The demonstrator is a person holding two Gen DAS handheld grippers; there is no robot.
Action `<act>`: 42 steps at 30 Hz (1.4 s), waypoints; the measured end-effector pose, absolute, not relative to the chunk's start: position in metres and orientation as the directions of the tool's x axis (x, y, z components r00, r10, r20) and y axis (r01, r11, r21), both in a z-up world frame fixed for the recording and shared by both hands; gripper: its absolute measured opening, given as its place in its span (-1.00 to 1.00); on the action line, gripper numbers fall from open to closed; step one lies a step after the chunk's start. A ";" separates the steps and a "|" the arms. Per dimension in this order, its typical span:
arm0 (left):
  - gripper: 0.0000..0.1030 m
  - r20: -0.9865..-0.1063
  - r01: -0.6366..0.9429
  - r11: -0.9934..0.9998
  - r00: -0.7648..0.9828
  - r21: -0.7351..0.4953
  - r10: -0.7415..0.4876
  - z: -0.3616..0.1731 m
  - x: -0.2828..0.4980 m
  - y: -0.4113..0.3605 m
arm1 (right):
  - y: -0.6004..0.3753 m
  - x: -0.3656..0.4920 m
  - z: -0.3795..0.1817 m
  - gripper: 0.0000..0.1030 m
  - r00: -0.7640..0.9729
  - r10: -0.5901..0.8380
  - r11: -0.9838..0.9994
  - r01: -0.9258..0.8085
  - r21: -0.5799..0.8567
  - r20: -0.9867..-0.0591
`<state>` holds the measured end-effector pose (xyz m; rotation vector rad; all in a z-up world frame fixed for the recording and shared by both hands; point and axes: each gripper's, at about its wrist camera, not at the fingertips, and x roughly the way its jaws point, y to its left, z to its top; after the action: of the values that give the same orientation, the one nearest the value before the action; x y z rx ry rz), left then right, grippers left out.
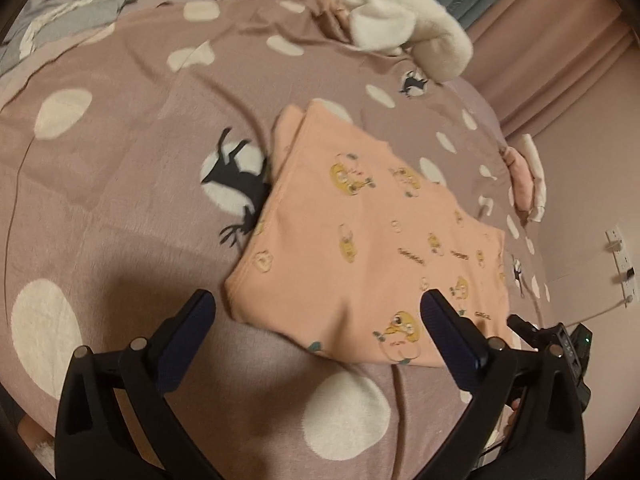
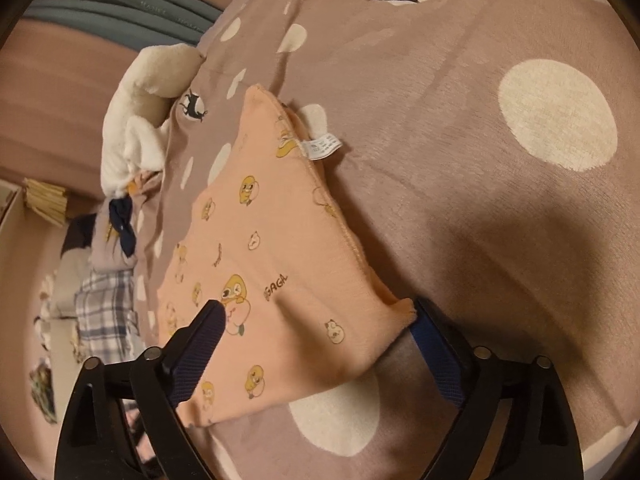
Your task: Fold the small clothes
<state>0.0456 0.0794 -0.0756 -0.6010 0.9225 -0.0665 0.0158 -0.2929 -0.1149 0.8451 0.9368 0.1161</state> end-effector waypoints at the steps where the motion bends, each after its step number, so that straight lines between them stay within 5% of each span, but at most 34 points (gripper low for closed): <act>1: 0.99 -0.727 -0.184 0.838 0.612 -0.515 -0.312 -0.074 0.046 0.077 | -0.291 0.016 -0.115 0.91 0.612 0.430 0.687 0.254 0.681 -0.663; 21: 0.99 -0.752 -0.166 0.854 0.575 -0.493 -0.322 -0.078 0.049 0.069 | -0.272 0.027 -0.110 1.00 0.694 0.345 0.809 0.122 0.576 -0.632; 30: 0.99 -0.762 -0.158 0.863 0.563 -0.479 -0.320 -0.080 0.049 0.066 | -0.223 0.031 -0.106 0.80 0.661 0.043 0.970 0.153 0.191 -0.749; 33: 0.99 -0.764 -0.155 0.865 0.559 -0.478 -0.322 -0.081 0.049 0.066 | -0.220 0.029 -0.106 0.62 0.674 0.007 0.974 0.161 0.157 -0.739; 38: 0.99 -0.770 -0.162 0.866 0.555 -0.473 -0.316 -0.082 0.050 0.066 | -0.248 0.029 -0.102 -0.40 0.706 0.207 0.902 0.130 0.412 -0.678; 42: 0.99 -0.771 -0.172 0.861 0.552 -0.478 -0.318 -0.084 0.051 0.069 | -0.273 0.032 -0.116 -0.58 0.701 0.355 0.801 0.114 0.588 -0.619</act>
<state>0.0508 0.0692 -0.0844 -0.5490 0.9962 -0.0913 0.0318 -0.2729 -0.1161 0.6446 0.7962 0.1447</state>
